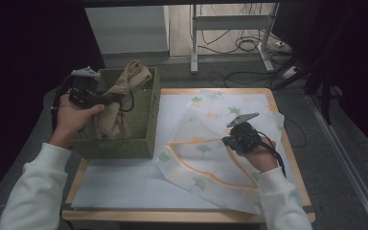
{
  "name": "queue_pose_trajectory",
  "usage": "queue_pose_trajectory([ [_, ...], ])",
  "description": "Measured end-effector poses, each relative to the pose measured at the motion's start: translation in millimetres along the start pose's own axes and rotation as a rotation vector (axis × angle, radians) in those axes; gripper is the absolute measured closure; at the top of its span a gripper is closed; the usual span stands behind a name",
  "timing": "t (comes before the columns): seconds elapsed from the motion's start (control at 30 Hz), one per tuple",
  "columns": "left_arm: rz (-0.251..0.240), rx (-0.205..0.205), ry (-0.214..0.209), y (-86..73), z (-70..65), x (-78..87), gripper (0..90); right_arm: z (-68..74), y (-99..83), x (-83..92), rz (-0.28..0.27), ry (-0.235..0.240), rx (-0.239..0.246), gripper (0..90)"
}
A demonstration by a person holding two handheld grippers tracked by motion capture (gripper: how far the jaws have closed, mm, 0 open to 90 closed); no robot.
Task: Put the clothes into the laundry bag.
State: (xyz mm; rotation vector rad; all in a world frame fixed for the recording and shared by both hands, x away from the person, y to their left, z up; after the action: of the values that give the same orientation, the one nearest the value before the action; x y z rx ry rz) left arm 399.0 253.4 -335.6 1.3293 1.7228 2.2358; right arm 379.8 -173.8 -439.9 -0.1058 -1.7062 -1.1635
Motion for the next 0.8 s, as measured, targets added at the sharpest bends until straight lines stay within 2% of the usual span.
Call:
queue_pose_trajectory([
  [0.2, 0.002, 0.0, 0.001, 5.5, 2.7, 5.5, 75.3, 0.1, -0.1, 0.0, 0.0, -0.001, 0.001, 86.6],
  [0.5, -0.009, -0.019, 0.003, 14.7, -1.9, 17.0, 75.3, 0.2, 0.1, 0.2, -0.001, 0.0, 0.003, 86.6],
  [0.8, 0.007, -0.043, -0.008, 16.8, -6.0, 20.8, 75.3, 0.2, 0.2, 0.3, -0.001, 0.0, 0.003, 86.6],
])
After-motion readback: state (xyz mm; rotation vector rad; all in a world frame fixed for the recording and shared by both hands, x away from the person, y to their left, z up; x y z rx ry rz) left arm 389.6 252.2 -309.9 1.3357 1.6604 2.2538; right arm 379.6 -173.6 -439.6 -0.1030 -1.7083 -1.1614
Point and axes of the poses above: each handheld gripper's, and its own axes: x roughly backward along the jaws, y roughly out of its top, z roughly to its left, the point moved 3 cm from there along -x, roughly forward along the jaws, and after that the axes turned 6 degrees about -x, right-handed, at the moved point
